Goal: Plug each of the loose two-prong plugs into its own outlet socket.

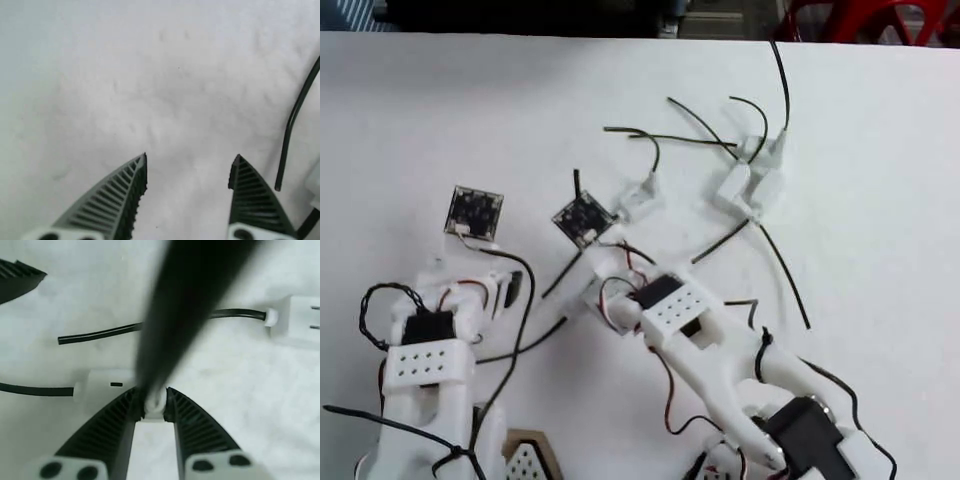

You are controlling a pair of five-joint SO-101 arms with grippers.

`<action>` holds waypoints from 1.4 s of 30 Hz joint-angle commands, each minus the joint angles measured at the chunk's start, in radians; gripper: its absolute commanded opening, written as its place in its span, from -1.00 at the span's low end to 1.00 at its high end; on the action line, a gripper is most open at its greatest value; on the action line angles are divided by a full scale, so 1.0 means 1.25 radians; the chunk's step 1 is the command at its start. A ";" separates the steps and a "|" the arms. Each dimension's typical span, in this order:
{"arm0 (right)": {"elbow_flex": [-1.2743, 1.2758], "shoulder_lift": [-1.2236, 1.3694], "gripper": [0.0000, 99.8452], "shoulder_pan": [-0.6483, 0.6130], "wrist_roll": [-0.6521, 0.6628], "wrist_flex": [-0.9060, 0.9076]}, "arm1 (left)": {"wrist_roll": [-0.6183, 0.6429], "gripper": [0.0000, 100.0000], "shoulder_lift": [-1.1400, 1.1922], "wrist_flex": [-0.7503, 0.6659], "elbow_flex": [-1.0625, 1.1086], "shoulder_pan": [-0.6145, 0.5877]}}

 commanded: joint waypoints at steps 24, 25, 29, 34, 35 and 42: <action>-0.145 -0.051 -0.80 0.365 -0.092 -0.133 | 0.009 -0.47 -0.021 -0.021 -0.010 -0.004; -0.151 -0.056 -0.73 0.376 -0.101 -0.116 | 0.009 -0.47 -0.021 -0.021 -0.010 -0.004; -0.149 -0.087 -0.63 0.355 -0.113 -0.046 | 0.009 -0.47 -0.021 -0.021 -0.010 -0.004; -0.098 -0.228 -0.78 0.326 -0.113 0.042 | 0.009 -0.46 -0.021 -0.021 -0.010 -0.004; -0.085 -0.266 -0.87 0.327 -0.113 0.057 | 0.009 -0.46 -0.021 -0.021 -0.010 -0.004; 0.079 -0.591 -0.97 0.349 -0.112 0.158 | 0.009 -0.55 -0.023 -0.021 -0.014 -0.004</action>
